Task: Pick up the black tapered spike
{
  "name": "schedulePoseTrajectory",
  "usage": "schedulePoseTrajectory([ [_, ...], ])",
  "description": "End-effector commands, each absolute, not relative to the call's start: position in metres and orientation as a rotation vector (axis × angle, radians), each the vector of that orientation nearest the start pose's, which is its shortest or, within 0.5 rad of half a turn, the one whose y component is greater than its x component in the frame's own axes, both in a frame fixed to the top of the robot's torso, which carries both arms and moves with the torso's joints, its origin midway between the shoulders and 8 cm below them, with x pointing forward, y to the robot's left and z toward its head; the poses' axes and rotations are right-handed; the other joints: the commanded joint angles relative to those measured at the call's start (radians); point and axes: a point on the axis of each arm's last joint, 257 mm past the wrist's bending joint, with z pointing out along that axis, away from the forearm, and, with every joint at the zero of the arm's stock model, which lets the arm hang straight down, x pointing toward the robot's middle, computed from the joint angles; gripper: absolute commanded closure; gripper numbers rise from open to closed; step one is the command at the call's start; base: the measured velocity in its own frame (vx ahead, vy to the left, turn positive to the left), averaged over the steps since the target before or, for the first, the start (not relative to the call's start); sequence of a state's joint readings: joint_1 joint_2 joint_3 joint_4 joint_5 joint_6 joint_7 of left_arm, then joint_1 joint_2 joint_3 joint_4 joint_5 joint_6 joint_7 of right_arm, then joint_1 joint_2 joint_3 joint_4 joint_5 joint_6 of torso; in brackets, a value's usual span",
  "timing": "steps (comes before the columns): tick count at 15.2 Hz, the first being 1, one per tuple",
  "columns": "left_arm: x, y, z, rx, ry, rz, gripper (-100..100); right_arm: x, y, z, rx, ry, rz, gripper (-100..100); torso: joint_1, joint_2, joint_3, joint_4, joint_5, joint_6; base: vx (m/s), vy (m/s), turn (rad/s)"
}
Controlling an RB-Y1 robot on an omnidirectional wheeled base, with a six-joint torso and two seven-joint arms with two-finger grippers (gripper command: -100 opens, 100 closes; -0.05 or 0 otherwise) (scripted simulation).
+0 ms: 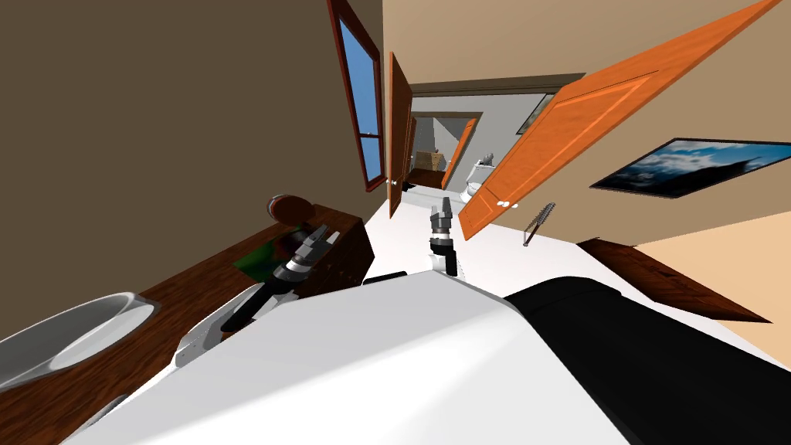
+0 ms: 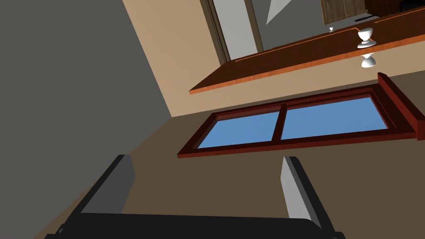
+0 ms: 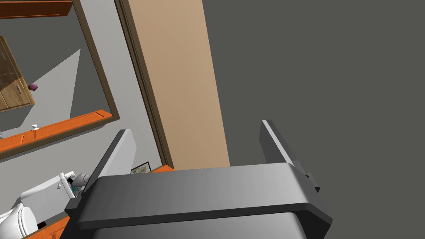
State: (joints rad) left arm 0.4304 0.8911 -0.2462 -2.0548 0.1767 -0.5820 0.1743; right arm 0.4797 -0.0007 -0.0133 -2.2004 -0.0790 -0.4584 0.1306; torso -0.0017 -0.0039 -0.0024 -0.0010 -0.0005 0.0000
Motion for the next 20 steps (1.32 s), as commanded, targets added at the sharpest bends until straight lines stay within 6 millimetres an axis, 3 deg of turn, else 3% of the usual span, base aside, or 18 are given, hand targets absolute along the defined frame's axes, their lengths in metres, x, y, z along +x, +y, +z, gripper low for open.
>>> schedulePoseTrajectory([
  [1, 0.354, 0.206, -0.126, -0.441, 1.495, -1.577, -100, 0.365, -0.296, -0.013, 0.737, 0.670, 1.201, 0, 0.000, 0.000, 0.000, 0.000, 0.000, 0.000, 0.052, -0.025, -0.007],
  [4, 0.353, 0.209, -0.129, -0.408, 1.542, -1.555, -100, 0.365, -0.296, -0.013, 0.737, 0.670, 1.201, 0, 0.000, -0.001, 0.000, 0.000, 0.000, 0.000, 0.052, -0.027, 0.000],
  [5, 0.352, 0.216, -0.148, -0.443, 1.598, -1.539, -100, 0.365, -0.296, -0.013, 0.737, 0.670, 1.201, 0, 0.000, 0.000, 0.000, 0.000, 0.000, 0.000, 0.048, -0.027, -0.005],
  [7, 0.350, 0.219, -0.150, -0.415, 1.636, -1.518, -100, 0.365, -0.296, -0.013, 0.737, 0.670, 1.201, 0, 0.000, -0.001, 0.000, 0.000, 0.000, 0.000, 0.059, -0.026, -0.001],
  [8, 0.349, 0.227, -0.168, -0.461, 1.681, -1.502, -100, 0.365, -0.296, -0.013, 0.737, 0.670, 1.201, 0, 0.000, 0.000, 0.000, 0.000, 0.000, 0.000, 0.078, -0.033, -0.005],
  [11, 0.347, 0.232, -0.170, -0.424, 1.729, -1.472, -100, 0.364, -0.296, -0.013, 0.737, 0.670, 1.201, 0, -0.001, -0.002, -0.001, 0.000, 0.000, 0.000, 0.068, -0.035, 0.001],
  [12, 0.345, 0.243, -0.188, -0.464, 1.783, -1.446, -100, 0.365, -0.296, -0.013, 0.737, 0.670, 1.201, 0, 0.000, -0.001, 0.000, 0.000, 0.000, 0.000, 0.057, -0.035, -0.008],
  [14, 0.344, 0.247, -0.189, -0.435, 1.820, -1.420, -100, 0.365, -0.296, -0.013, 0.737, 0.670, 1.201, 0, 0.000, -0.001, -0.001, 0.000, 0.000, 0.000, 0.061, -0.029, 0.001],
  [15, 0.340, 0.259, -0.207, -0.484, 1.863, -1.395, -100, 0.365, -0.296, -0.013, 0.737, 0.670, 1.201, 0, 0.000, -0.001, 0.000, 0.000, 0.000, 0.000, 0.058, -0.030, -0.006],
  [18, 0.339, 0.266, -0.207, -0.447, 1.909, -1.359, -100, 0.365, -0.296, -0.013, 0.737, 0.670, 1.201, 0, 0.000, -0.001, 0.000, 0.000, 0.000, 0.000, 0.055, -0.024, 0.001],
  [19, 0.334, 0.280, -0.224, -0.489, 1.961, -1.321, -100, 0.365, -0.296, -0.013, 0.737, 0.670, 1.201, 0, 0.000, 0.000, 0.000, 0.000, 0.000, 0.000, 0.069, -0.027, -0.009],
  [20, 0.334, 0.284, -0.223, -0.474, 1.979, -1.306, -100, 0.365, -0.296, -0.013, 0.737, 0.670, 1.201, 0, 0.000, -0.001, 0.000, 0.000, 0.000, 0.000, 0.084, -0.035, -0.001],
])
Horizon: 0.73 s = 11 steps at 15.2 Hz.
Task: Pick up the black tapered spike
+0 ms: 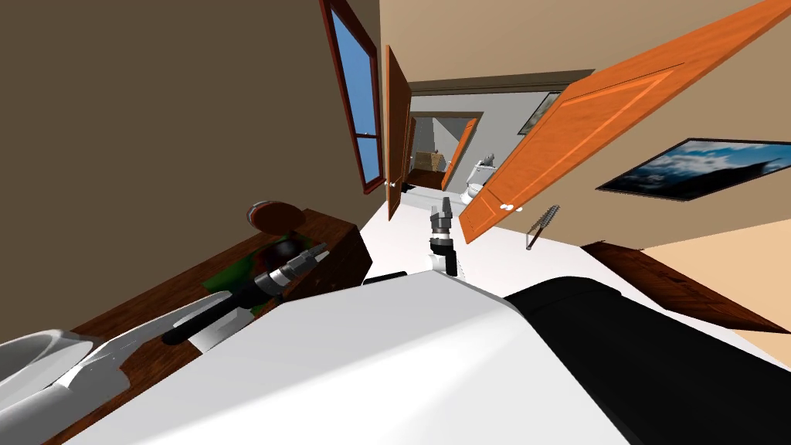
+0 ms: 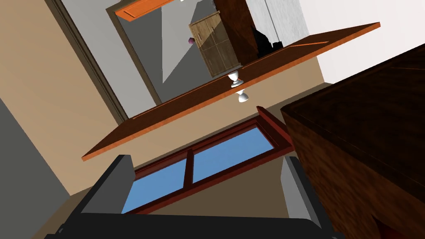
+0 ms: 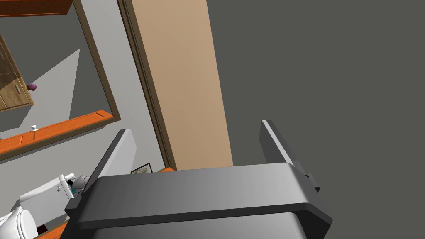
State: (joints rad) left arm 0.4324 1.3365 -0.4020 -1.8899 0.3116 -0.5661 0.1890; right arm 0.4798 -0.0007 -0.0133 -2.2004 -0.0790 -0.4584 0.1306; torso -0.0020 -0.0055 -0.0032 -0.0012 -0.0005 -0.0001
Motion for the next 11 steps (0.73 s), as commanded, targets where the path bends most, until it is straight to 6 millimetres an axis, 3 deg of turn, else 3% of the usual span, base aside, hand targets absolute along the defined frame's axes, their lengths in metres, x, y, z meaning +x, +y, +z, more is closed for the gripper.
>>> schedulePoseTrajectory([
  [1, 0.334, 0.286, -0.223, -0.461, 1.994, -1.292, -100, 0.365, -0.296, -0.013, 0.737, 0.670, 1.201, 0, 0.000, 0.000, 0.000, 0.000, 0.000, 0.000, 0.060, -0.026, 0.005],
  [2, 0.328, 0.301, -0.239, -0.510, 2.036, -1.256, -100, 0.365, -0.296, -0.013, 0.737, 0.670, 1.201, 0, 0.000, 0.000, 0.000, 0.000, 0.000, 0.000, 0.078, -0.031, -0.004],
  [5, 0.328, 0.309, -0.237, -0.476, 2.074, -1.219, -100, 0.364, -0.296, -0.013, 0.737, 0.670, 1.201, 0, 0.000, 0.000, 0.000, 0.000, 0.000, 0.000, 0.061, -0.024, 0.001],
  [6, 0.321, 0.327, -0.251, -0.520, 2.120, -1.172, -100, 0.365, -0.296, -0.013, 0.737, 0.670, 1.201, 0, 0.001, 0.001, 0.001, 0.000, 0.000, 0.000, 0.051, -0.015, -0.004],
  [8, 0.321, 0.333, -0.249, -0.492, 2.149, -1.140, -100, 0.365, -0.296, -0.013, 0.737, 0.670, 1.201, 0, 0.000, 0.001, 0.000, 0.000, 0.000, 0.000, 0.067, -0.025, -0.001],
  [9, 0.313, 0.352, -0.261, -0.538, 2.191, -1.092, -100, 0.365, -0.296, -0.013, 0.737, 0.670, 1.201, 0, 0.000, 0.001, 0.000, 0.000, 0.000, 0.000, 0.080, -0.030, 0.000],
  [11, 0.313, 0.359, -0.258, -0.509, 2.219, -1.058, -100, 0.364, -0.296, -0.013, 0.737, 0.670, 1.201, 0, 0.000, -0.001, -0.001, 0.000, 0.000, 0.000, 0.084, -0.028, 0.003],
])
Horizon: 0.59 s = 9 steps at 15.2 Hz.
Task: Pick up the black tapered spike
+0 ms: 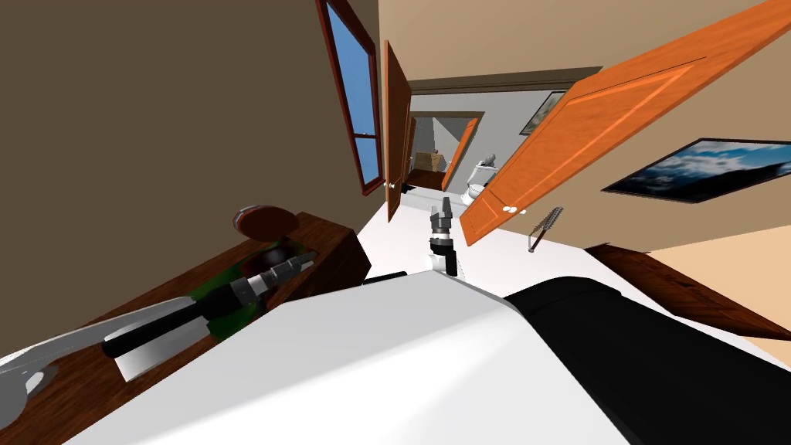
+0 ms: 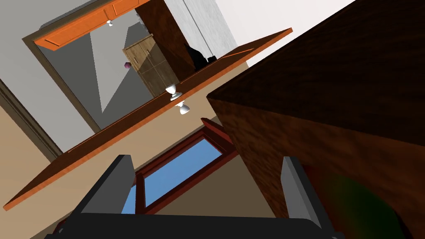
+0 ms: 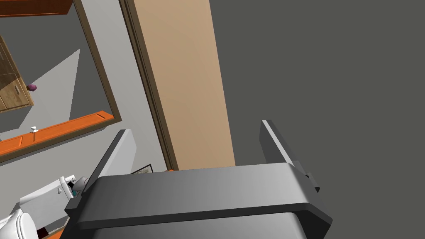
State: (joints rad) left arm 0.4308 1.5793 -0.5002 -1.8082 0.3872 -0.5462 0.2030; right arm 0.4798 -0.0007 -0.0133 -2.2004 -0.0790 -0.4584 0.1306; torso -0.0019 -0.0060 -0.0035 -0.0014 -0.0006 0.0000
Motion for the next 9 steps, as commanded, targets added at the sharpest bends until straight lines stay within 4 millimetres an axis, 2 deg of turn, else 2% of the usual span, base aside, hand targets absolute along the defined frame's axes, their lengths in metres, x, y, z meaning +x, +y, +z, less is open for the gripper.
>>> schedulePoseTrajectory([
  [1, 0.305, 0.378, -0.269, -0.555, 2.257, -1.006, -100, 0.364, -0.296, -0.013, 0.737, 0.670, 1.201, 0, 0.000, 0.000, 0.000, 0.000, 0.000, 0.000, 0.069, -0.031, -0.005],
  [3, 0.306, 0.385, -0.265, -0.528, 2.283, -0.972, -100, 0.364, -0.296, -0.013, 0.737, 0.670, 1.201, 0, -0.001, 0.000, 0.000, 0.000, 0.000, 0.000, 0.065, -0.033, 0.003],
  [4, 0.296, 0.405, -0.274, -0.574, 2.318, -0.918, -100, 0.364, -0.296, -0.013, 0.737, 0.670, 1.201, 0, 0.000, 0.001, 0.001, 0.000, 0.000, 0.000, 0.070, -0.023, -0.001],
  [6, 0.297, 0.412, -0.270, -0.547, 2.340, -0.885, -100, 0.364, -0.296, -0.013, 0.737, 0.670, 1.201, 0, 0.000, 0.000, 0.000, 0.000, 0.000, 0.000, 0.069, -0.022, 0.002],
  [7, 0.287, 0.432, -0.277, -0.591, 2.374, -0.827, -100, 0.364, -0.296, -0.013, 0.737, 0.670, 1.201, 0, 0.000, 0.001, 0.000, 0.000, 0.000, 0.000, 0.073, -0.028, -0.003],
  [9, 0.288, 0.438, -0.273, -0.568, 2.392, -0.798, -100, 0.364, -0.296, -0.013, 0.737, 0.670, 1.201, 0, 0.000, 0.000, 0.000, 0.000, 0.000, 0.000, 0.072, -0.028, 0.001],
])
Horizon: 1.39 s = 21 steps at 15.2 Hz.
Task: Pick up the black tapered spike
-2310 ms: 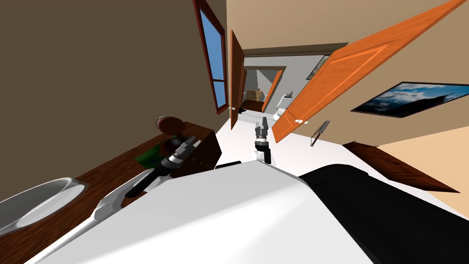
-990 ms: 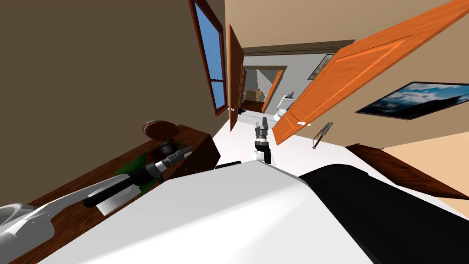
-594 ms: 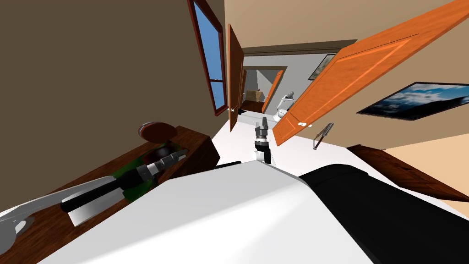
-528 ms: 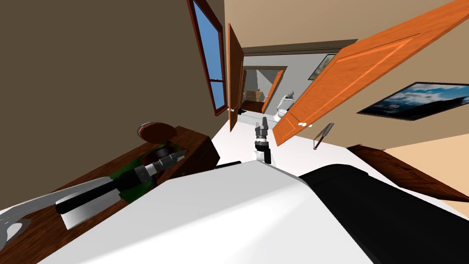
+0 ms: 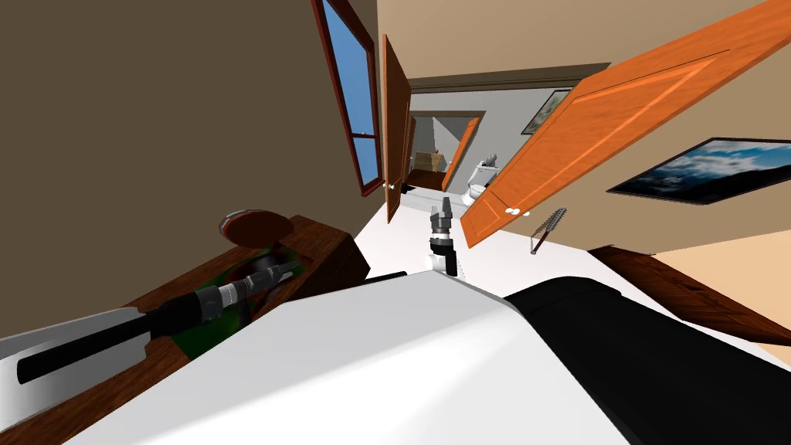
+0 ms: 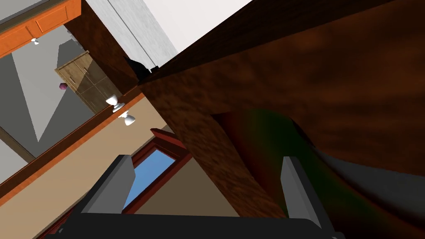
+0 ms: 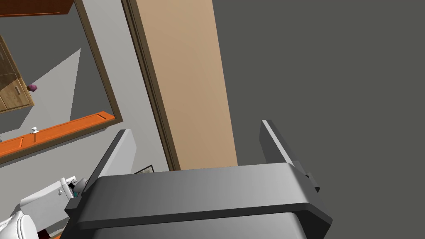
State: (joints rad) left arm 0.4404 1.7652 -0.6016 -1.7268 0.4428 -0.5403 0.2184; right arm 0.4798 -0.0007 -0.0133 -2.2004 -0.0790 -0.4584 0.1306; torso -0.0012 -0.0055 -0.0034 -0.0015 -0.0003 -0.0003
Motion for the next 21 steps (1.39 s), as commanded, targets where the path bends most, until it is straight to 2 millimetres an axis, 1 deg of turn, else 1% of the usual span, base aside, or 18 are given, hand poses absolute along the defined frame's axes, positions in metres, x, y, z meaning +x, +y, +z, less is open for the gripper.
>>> schedulePoseTrajectory([
  [1, 0.288, 0.438, -0.272, -0.567, 2.392, -0.796, -100, 0.365, -0.296, -0.013, 0.737, 0.670, 1.201, 0, 0.000, 0.000, 0.000, 0.000, 0.000, 0.000, 0.030, -0.014, 0.005],
  [2, 0.277, 0.460, -0.276, -0.603, 2.428, -0.727, -100, 0.365, -0.296, -0.013, 0.737, 0.670, 1.201, 0, 0.001, 0.001, 0.001, 0.000, 0.000, 0.000, 0.038, -0.015, 0.000],
  [4, 0.278, 0.464, -0.273, -0.588, 2.439, -0.709, -100, 0.365, -0.296, -0.013, 0.737, 0.670, 1.201, 0, 0.001, 0.001, 0.001, 0.000, 0.000, 0.000, 0.047, -0.018, 0.002],
  [5, 0.267, 0.485, -0.276, -0.625, 2.470, -0.641, -100, 0.365, -0.296, -0.013, 0.737, 0.670, 1.201, 0, 0.001, 0.001, 0.001, 0.000, 0.001, 0.000, 0.065, -0.024, 0.000],
  [6, 0.268, 0.489, -0.272, -0.610, 2.479, -0.623, -100, 0.365, -0.296, -0.013, 0.737, 0.670, 1.201, 0, 0.001, 0.001, 0.001, 0.000, 0.000, 0.000, 0.076, -0.030, 0.006],
  [7, 0.256, 0.509, -0.274, -0.646, 2.509, -0.556, -100, 0.365, -0.296, -0.013, 0.737, 0.670, 1.201, 0, 0.001, 0.000, 0.000, 0.000, 0.000, 0.000, 0.097, -0.029, 0.006],
  [8, 0.257, 0.513, -0.270, -0.634, 2.515, -0.540, -100, 0.364, -0.296, -0.013, 0.737, 0.670, 1.201, 0, 0.001, -0.001, -0.001, 0.000, 0.000, 0.000, 0.096, -0.024, 0.006],
  [9, 0.244, 0.531, -0.272, -0.673, 2.540, -0.480, -100, 0.364, -0.296, -0.013, 0.737, 0.670, 1.201, 0, 0.001, -0.002, -0.001, 0.000, 0.000, 0.000, 0.100, -0.037, 0.005],
  [11, 0.245, 0.534, -0.267, -0.659, 2.547, -0.461, -100, 0.364, -0.296, -0.013, 0.737, 0.670, 1.201, 0, 0.000, -0.002, -0.001, -0.001, 0.000, 0.000, 0.078, -0.036, 0.006],
  [12, 0.232, 0.553, -0.266, -0.690, 2.573, -0.394, -100, 0.364, -0.296, -0.013, 0.737, 0.670, 1.201, 0, 0.000, -0.001, -0.001, 0.000, 0.000, 0.000, 0.060, -0.021, 0.002],
  [13, 0.233, 0.554, -0.264, -0.685, 2.575, -0.388, -100, 0.364, -0.296, -0.013, 0.737, 0.670, 1.201, 0, 0.001, -0.001, 0.000, 0.000, 0.000, 0.000, 0.058, -0.020, 0.006],
  [14, 0.219, 0.570, -0.263, -0.720, 2.598, -0.329, -100, 0.364, -0.296, -0.013, 0.737, 0.670, 1.201, 0, 0.001, 0.000, 0.000, 0.000, 0.000, 0.000, 0.061, -0.022, 0.011],
  [15, 0.219, 0.572, -0.262, -0.714, 2.600, -0.322, -100, 0.364, -0.296, -0.013, 0.737, 0.670, 1.201, 0, 0.001, 0.000, 0.000, 0.000, 0.000, 0.000, 0.060, -0.022, 0.013],
  [16, 0.205, 0.587, -0.259, -0.746, 2.623, -0.262, -100, 0.364, -0.296, -0.013, 0.737, 0.670, 1.201, 0, 0.001, 0.000, 0.000, 0.000, 0.000, 0.000, 0.063, -0.034, 0.008],
  [17, 0.205, 0.587, -0.259, -0.746, 2.623, -0.262, -100, 0.365, -0.296, -0.013, 0.737, 0.670, 1.201, 0, 0.000, 0.000, 0.000, 0.000, 0.000, 0.000, 0.058, -0.037, 0.007],
  [19, 0.173, 0.608, -0.259, -0.819, 2.663, -0.171, -100, 0.364, -0.296, -0.013, 0.737, 0.670, 1.201, 0, 0.001, 0.000, 0.000, 0.000, 0.000, 0.000, 0.074, -0.024, 0.016],
  [20, 0.173, 0.608, -0.259, -0.819, 2.663, -0.171, -100, 0.364, -0.296, -0.013, 0.737, 0.670, 1.201, 0, 0.001, 0.000, 0.000, 0.000, 0.001, 0.000, 0.081, -0.028, 0.023],
  [21, 0.156, 0.614, -0.261, -0.861, 2.682, -0.140, -100, 0.364, -0.296, -0.013, 0.737, 0.670, 1.201, 0, 0.001, -0.001, 0.000, 0.000, 0.001, 0.000, 0.065, -0.031, 0.015],
])
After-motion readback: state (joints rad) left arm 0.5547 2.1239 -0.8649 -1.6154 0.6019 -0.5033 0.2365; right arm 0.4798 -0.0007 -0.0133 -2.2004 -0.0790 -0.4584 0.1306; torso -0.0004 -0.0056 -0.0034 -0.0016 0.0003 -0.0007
